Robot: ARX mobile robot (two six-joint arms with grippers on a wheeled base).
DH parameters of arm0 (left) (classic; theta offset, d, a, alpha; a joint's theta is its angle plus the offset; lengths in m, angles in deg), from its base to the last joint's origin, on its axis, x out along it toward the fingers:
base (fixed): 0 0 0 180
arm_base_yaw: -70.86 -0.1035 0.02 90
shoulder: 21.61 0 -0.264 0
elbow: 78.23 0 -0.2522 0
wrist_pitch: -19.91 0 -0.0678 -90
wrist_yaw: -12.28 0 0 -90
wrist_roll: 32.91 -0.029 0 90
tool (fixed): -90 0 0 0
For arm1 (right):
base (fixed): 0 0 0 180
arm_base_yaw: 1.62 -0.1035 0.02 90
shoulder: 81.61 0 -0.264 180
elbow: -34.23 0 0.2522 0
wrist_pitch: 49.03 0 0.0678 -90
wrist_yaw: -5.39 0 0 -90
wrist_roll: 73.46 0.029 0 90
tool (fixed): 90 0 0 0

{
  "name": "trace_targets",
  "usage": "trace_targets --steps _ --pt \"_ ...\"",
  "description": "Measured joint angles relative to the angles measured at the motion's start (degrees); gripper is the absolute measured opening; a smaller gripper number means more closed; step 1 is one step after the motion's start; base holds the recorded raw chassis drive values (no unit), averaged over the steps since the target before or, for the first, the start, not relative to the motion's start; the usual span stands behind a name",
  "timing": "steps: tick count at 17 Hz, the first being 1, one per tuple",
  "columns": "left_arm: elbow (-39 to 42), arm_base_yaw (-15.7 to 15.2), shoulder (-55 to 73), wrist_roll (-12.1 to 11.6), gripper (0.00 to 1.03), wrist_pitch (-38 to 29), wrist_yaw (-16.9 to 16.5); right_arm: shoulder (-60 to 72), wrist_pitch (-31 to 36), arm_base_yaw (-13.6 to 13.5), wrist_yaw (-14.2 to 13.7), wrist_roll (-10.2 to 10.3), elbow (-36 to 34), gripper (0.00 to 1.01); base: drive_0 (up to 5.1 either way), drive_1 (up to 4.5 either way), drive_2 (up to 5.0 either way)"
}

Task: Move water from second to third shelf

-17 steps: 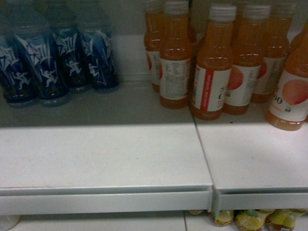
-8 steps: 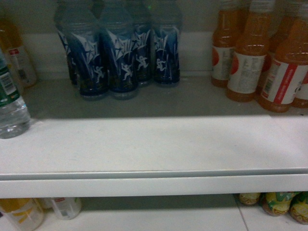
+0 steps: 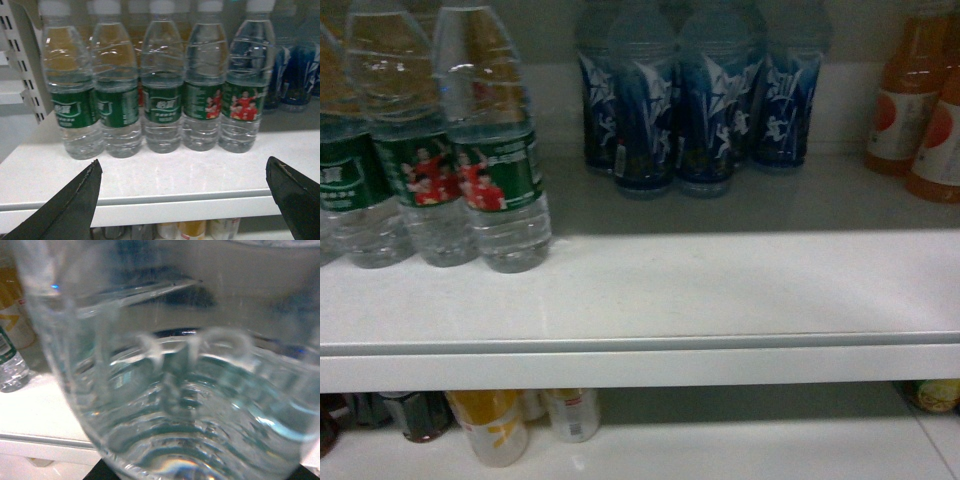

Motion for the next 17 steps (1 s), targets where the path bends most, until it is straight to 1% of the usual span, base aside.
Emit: trace_targets --steps 3,5,7,17 --pt "0.0 0.0 0.0 0.0 0.98 -0.04 0.02 0.02 0.13 -0.04 0.37 0.0 0.0 0.39 -5.0 2.42 2.4" --pt "0.0 0.0 0.0 0.0 0.98 0.0 0.09 0.0 -0.02 0.0 -0.15 -0.02 0.0 0.39 -4.9 2.55 2.5" --pt "0.0 0.0 0.0 0.0 0.98 -0.11 0.02 0.0 0.02 -0.04 0.24 -0.02 0.0 0.39 -5.1 2.4 2.4" --pt "0.0 0.0 0.0 0.0 0.98 -0.04 0.04 0.0 0.22 -0.04 0.07 0.0 0.0 0.39 -5.0 2.47 2.5"
